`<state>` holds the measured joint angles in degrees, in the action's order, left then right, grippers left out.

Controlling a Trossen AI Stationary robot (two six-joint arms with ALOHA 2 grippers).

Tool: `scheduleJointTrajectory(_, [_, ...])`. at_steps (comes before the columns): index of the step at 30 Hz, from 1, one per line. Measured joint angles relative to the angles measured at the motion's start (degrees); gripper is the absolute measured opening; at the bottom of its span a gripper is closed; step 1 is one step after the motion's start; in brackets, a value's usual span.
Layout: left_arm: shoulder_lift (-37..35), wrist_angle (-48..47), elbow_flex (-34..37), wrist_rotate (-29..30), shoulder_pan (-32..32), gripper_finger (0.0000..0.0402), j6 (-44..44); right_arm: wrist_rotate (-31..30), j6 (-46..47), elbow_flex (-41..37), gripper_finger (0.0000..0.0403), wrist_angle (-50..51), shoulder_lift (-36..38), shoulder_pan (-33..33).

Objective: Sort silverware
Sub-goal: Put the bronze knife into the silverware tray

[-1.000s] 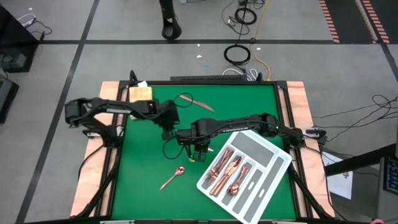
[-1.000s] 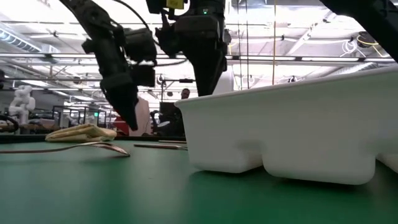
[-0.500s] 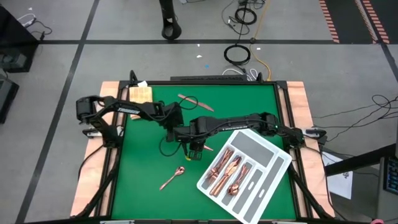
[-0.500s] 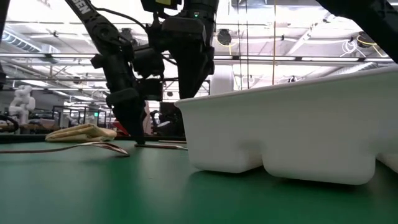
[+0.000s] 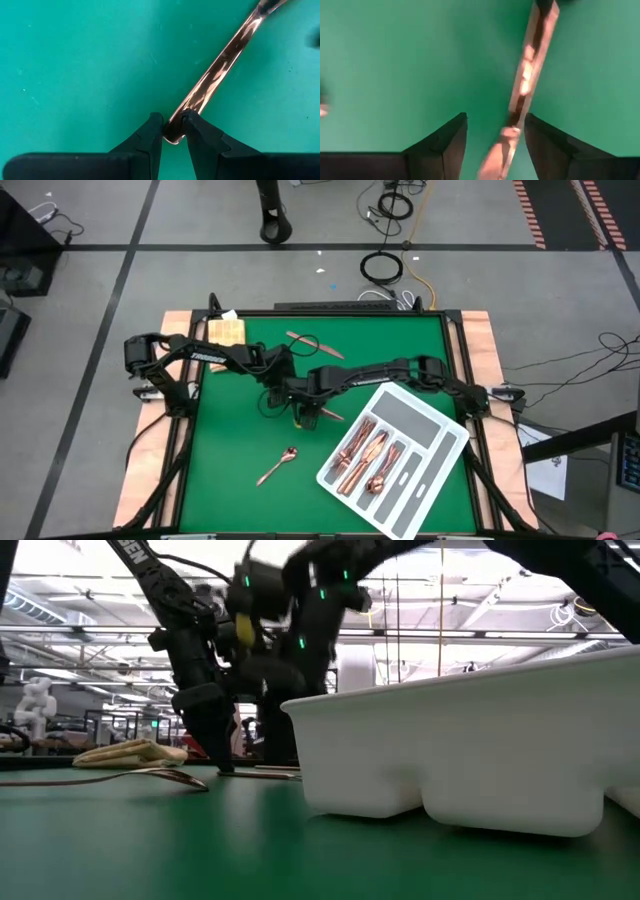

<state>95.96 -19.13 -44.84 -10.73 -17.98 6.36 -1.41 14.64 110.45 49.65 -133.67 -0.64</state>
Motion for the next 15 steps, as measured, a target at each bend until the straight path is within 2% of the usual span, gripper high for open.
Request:
scheduleJointTrajectory(5, [0.1, 0.5, 0.1, 0.1, 0.0, 0.0091, 0.0, 0.3, 2.3, -5.1, 0.0206, -4.3, 0.3, -1.8])
scheduleJointTrajectory(8, [0.1, 0.6, 0.1, 0.2, 0.0, 0.0091, 0.0, 1.6, 1.3, -6.6, 0.0202, -5.3, 0.5, -2.4])
scheduleJointTrajectory(11, [0.1, 0.7, 0.1, 0.3, 0.0, 0.0091, 0.0, 1.8, 1.1, -8.1, 0.0168, -5.9, 0.6, -2.7])
scheduleJointTrajectory(15, [0.1, 1.0, 0.2, 0.3, 0.0, 0.0091, 0.0, 2.8, 1.3, -9.0, 0.0092, -6.1, -0.4, -3.2])
